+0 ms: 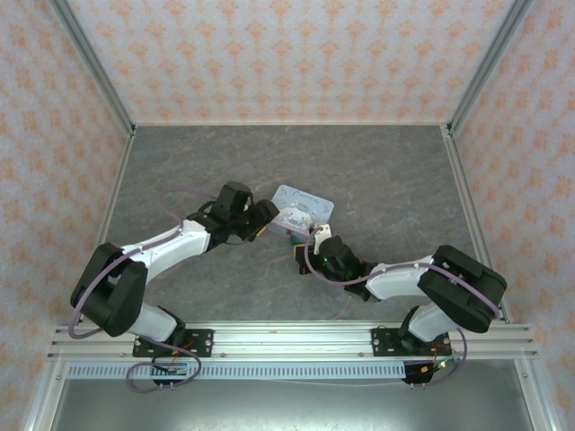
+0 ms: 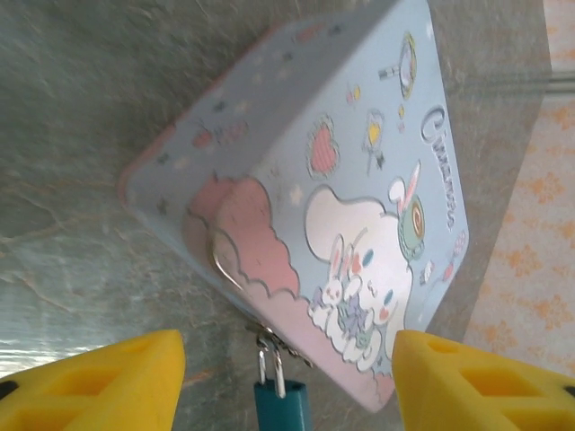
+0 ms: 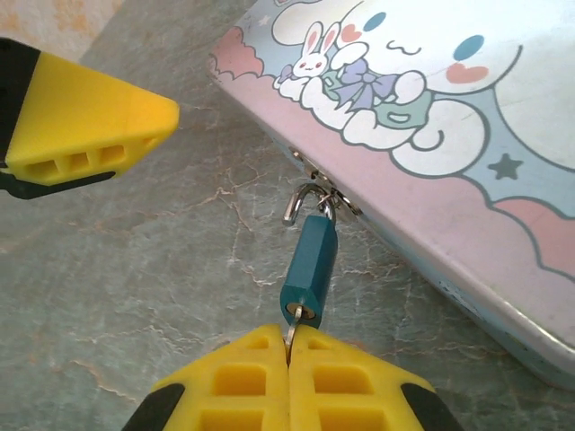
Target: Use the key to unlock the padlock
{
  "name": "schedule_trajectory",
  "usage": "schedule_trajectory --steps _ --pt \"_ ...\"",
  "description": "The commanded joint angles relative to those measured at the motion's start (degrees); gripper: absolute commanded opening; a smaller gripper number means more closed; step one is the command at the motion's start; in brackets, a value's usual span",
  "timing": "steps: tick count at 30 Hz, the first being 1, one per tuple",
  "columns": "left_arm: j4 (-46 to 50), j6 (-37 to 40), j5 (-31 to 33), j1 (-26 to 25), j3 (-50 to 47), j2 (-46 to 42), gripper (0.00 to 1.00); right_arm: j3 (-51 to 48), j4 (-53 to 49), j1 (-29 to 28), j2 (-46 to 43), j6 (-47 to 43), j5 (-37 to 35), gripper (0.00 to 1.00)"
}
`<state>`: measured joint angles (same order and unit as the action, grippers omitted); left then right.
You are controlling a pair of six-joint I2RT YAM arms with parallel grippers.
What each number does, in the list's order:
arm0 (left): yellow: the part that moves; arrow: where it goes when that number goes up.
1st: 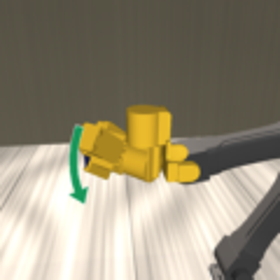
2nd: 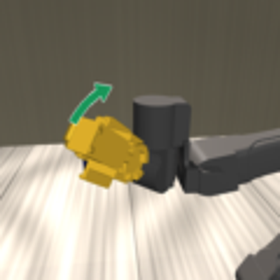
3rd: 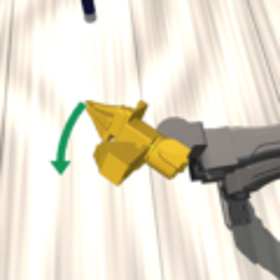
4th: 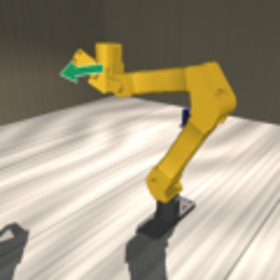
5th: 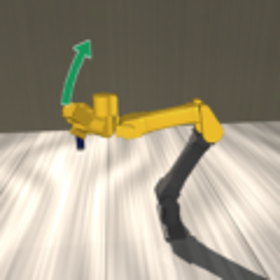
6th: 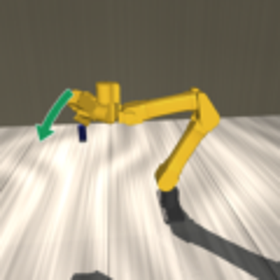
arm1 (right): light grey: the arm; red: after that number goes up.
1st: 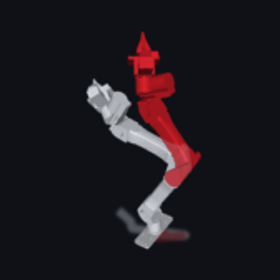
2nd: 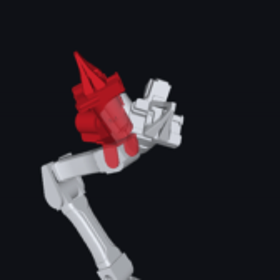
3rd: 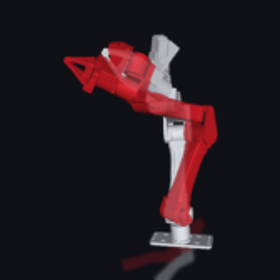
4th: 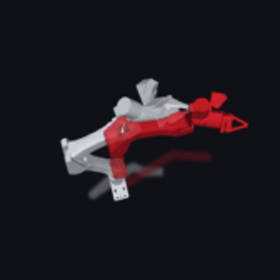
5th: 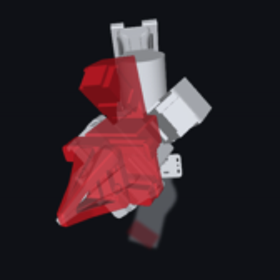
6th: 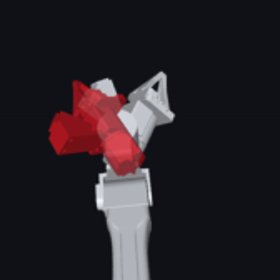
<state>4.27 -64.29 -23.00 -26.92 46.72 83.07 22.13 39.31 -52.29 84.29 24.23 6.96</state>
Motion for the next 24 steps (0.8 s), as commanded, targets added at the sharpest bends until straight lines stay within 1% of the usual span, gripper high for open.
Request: schedule_trajectory --steps 1,5,7,12,17,20,24 --pt "4.1 4.3 2.3 2.0 1.8 -0.4 0.66 -2.2 4.7 0.8 1.3 9.3 1.8 0.00" --pt "4.3 7.6 1.6 4.0 4.5 1.8 0.73 -3.7 8.3 3.4 3.2 14.5 4.8 0.00" --pt "5.0 9.7 0.9 4.5 6.8 3.9 0.75 -3.7 9.6 4.8 4.7 16.5 6.6 0.00" --pt "5.0 12.7 -1.7 4.7 11.2 9.9 0.75 -4.0 12.0 6.8 8.2 20.6 8.7 0.00" --pt "8.5 16.6 -0.6 4.7 15.5 15.5 0.75 -3.8 13.0 8.5 10.5 22.5 10.3 0.00" --pt "9.2 17.8 -1.8 4.7 17.4 18.3 0.75 -4.0 13.8 9.5 11.1 23.0 11.1 0.01" --pt "9.2 18.2 -2.3 4.7 18.7 20.8 0.75 -3.9 12.2 10.4 10.4 22.2 11.6 0.04"
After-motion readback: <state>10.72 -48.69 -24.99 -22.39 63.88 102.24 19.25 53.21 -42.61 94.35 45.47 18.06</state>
